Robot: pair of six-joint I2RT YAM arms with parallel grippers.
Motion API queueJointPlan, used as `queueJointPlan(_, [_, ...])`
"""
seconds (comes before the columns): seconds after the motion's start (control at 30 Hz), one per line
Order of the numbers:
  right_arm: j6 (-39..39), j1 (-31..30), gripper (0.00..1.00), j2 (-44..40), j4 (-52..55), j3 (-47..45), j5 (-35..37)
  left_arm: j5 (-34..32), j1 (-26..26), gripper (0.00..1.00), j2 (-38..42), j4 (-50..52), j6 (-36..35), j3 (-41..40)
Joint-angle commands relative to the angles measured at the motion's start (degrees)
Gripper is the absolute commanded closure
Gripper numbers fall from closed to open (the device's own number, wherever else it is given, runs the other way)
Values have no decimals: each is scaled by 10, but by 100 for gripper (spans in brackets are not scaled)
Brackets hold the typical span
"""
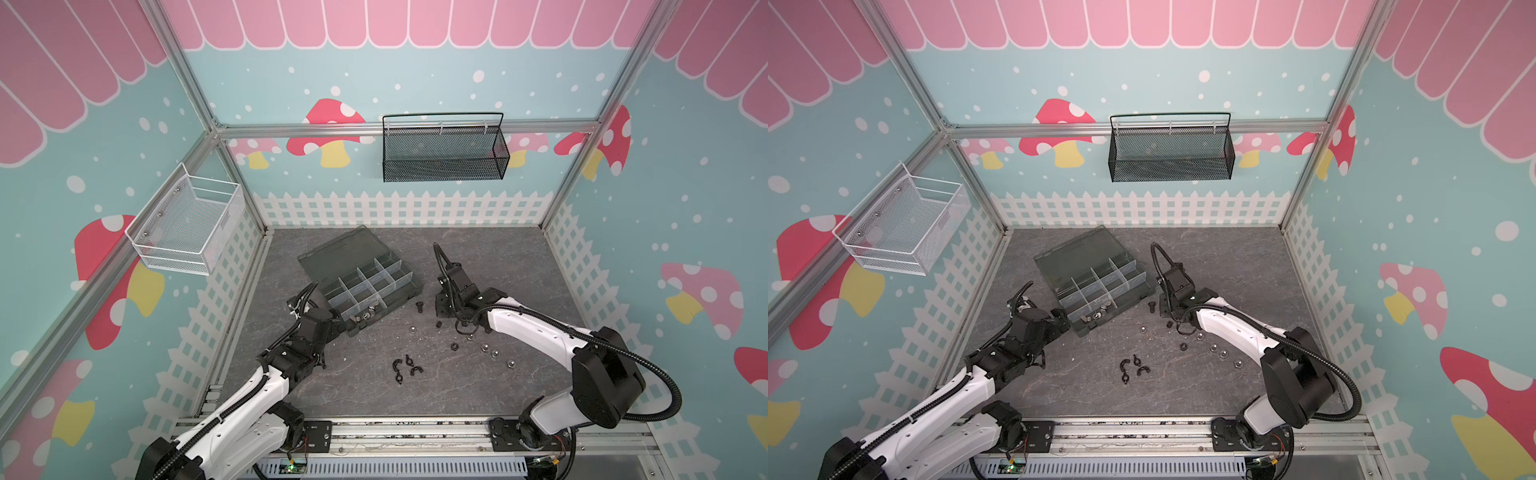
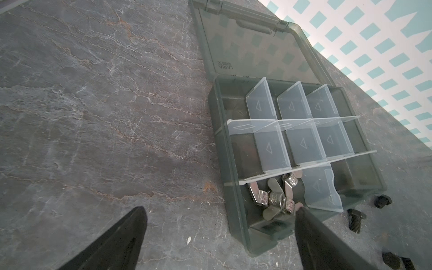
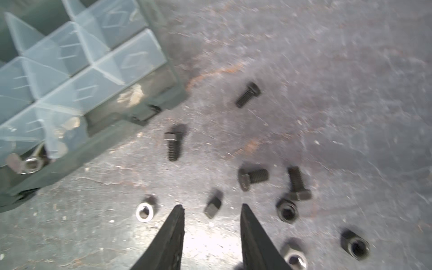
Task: Sort the screws and nuts into containers
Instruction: Pick up the screw from the center of the table.
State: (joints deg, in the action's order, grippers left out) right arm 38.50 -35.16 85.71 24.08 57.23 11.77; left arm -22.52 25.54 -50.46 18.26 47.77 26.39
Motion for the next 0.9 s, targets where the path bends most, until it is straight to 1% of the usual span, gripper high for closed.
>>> queueJointPlan(0.0, [22,9,56,-10,11,-18,-13,1,-4,0,-1,10,5,14])
queueJointPlan(0.33, [26,24,49,46,-19,-29,-26,7,-4,1,-15,9,7,15])
queueJointPlan(0.87, [48,47,48,98,-73,-44,-49,11,-3,1,-28,6,10,16])
